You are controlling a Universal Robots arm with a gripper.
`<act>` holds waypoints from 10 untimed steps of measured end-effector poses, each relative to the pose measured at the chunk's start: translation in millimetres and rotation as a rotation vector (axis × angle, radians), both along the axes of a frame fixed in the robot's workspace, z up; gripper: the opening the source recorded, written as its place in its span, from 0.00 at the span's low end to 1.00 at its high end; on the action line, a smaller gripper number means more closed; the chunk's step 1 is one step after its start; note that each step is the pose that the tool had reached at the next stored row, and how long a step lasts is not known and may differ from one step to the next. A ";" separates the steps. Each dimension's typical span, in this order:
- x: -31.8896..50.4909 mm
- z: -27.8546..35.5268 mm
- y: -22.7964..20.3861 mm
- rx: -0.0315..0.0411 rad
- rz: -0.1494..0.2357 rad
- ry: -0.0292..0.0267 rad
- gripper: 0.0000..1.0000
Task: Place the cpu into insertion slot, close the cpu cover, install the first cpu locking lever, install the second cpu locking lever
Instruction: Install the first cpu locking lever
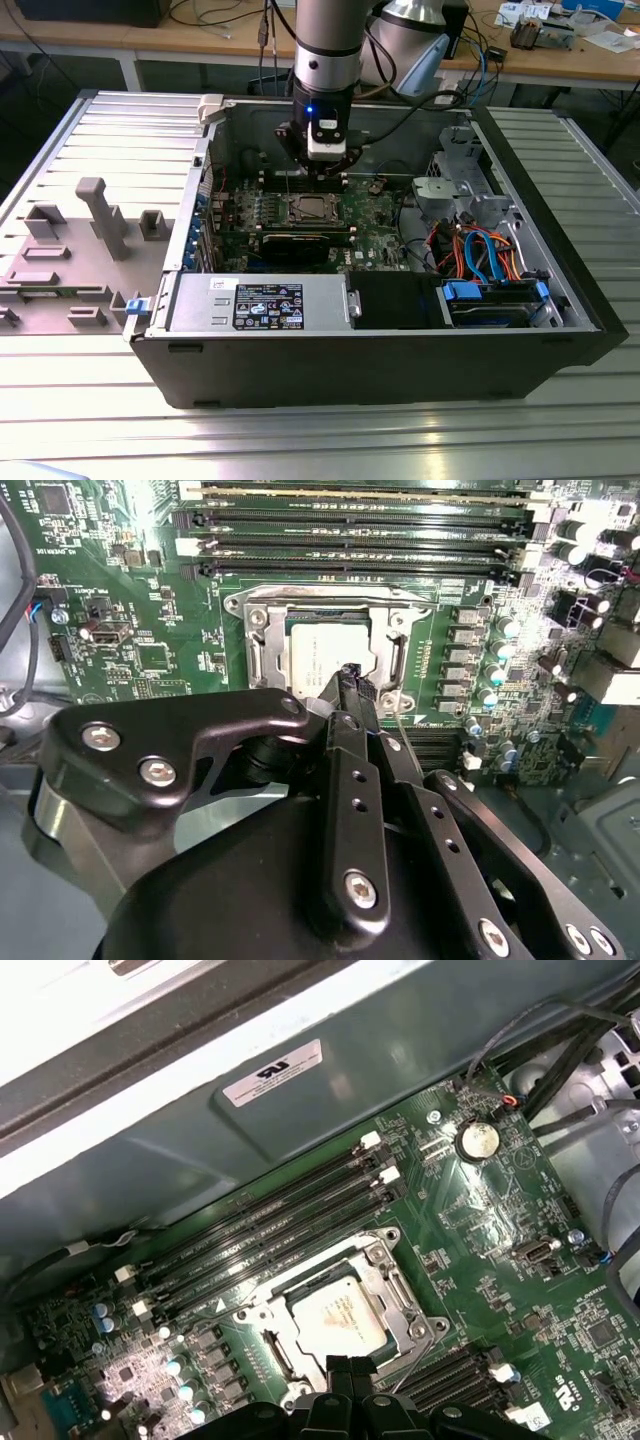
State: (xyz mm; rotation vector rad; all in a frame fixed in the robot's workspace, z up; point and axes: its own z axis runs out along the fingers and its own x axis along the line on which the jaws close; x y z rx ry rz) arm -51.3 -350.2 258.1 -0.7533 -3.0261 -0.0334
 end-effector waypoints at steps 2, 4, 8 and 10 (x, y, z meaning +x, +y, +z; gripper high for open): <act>0.0 0.0 0.0 0.0001 0.004 -0.0001 0.11; 0.0 -0.1 -0.1 0.0004 0.009 -0.0001 0.11; 0.0 0.0 -0.3 0.0004 0.017 0.0000 0.11; 0.0 0.0 -0.4 0.0005 0.020 -0.0001 0.11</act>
